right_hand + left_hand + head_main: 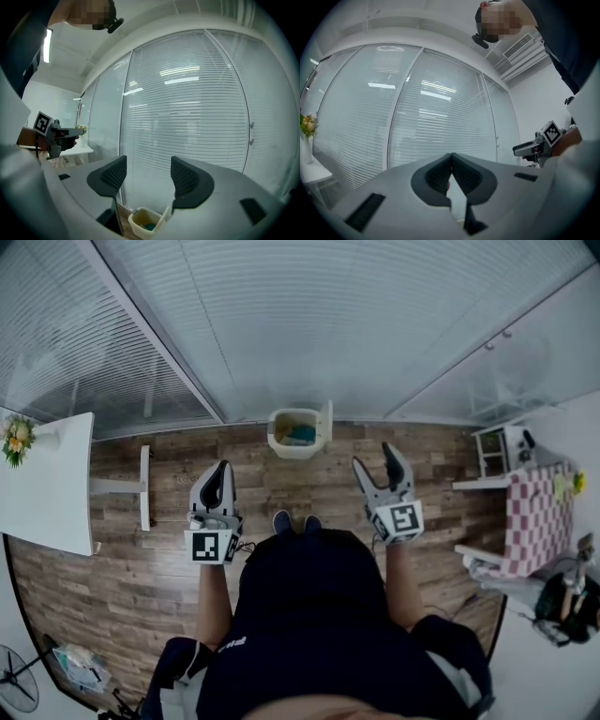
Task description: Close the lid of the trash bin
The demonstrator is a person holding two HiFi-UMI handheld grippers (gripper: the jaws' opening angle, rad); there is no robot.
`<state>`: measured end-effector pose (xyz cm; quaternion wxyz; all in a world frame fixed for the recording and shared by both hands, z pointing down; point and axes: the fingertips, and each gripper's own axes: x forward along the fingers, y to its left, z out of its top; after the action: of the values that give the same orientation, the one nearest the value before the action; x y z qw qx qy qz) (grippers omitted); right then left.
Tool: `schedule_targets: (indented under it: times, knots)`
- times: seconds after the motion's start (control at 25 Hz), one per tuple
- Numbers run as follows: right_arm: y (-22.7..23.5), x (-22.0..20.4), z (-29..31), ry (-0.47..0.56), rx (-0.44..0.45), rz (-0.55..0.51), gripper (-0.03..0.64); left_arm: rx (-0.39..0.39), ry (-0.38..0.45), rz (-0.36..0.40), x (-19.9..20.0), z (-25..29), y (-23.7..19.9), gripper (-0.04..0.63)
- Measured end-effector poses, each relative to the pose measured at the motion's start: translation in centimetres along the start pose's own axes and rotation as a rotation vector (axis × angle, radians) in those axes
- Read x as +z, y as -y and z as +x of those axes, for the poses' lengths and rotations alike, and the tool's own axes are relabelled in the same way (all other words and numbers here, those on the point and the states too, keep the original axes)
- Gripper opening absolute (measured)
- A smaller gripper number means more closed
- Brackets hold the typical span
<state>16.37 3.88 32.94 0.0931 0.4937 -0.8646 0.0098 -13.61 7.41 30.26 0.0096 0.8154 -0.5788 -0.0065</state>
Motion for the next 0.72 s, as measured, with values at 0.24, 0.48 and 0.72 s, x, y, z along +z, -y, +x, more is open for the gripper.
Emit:
schedule_targets:
  times: [0.24,0.48,0.72]
  knots:
    - [-1.9,-0.4,-0.6,-0.006,-0.012,-0.011,0.268,0.048,-0.049,-0.044,-2.3,-0.9,-2.5,0.008]
    - [-2.2,-1.7,-0.5,-0.073,-0.012,0.002,0.268,0.035,0.006,-0.042,-1.4,-0.9,-2.8,0.008]
    - [-1.3,-3.6,0.7,-0.073,-0.029,0.116,0.268,0.015,-0.003,0.004,-1.4,0.4,-2.5,0.006]
